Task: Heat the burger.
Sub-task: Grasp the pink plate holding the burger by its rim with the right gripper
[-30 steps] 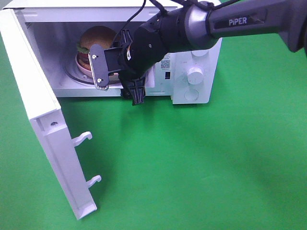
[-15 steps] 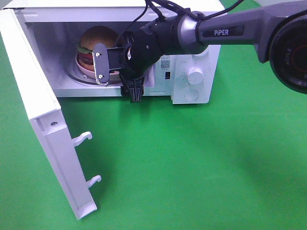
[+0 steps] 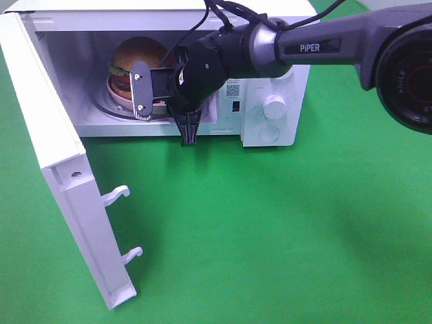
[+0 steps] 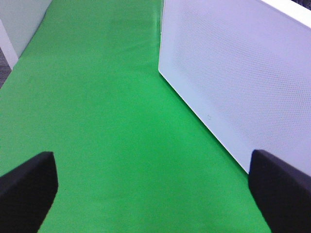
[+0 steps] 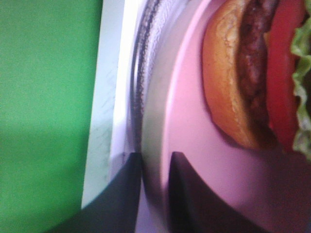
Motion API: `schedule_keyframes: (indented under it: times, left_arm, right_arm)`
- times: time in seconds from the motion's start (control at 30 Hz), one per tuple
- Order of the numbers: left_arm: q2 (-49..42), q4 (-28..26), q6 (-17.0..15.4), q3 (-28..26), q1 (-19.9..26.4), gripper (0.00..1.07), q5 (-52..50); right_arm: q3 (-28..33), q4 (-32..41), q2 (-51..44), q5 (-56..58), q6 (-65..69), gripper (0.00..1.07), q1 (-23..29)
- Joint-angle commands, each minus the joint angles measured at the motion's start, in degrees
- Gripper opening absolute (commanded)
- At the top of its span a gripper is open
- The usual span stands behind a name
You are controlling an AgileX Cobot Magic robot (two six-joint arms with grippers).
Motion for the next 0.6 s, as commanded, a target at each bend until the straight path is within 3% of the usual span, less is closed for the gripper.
schedule_keyframes:
  times: [0.03, 0.6]
  left_arm:
    - [-0.3, 0.1, -0.2, 0.2, 0.2, 1.00, -0.2]
    - [-0.3, 0.1, -0.2, 0.2, 0.2, 1.00, -0.2]
  right_arm:
    - [-0.2, 0.6, -0.2, 1.0, -0.2, 0.00, -0.3]
    - [0.6, 3.3, -2.8, 6.1, -10.2, 0.00, 0.5]
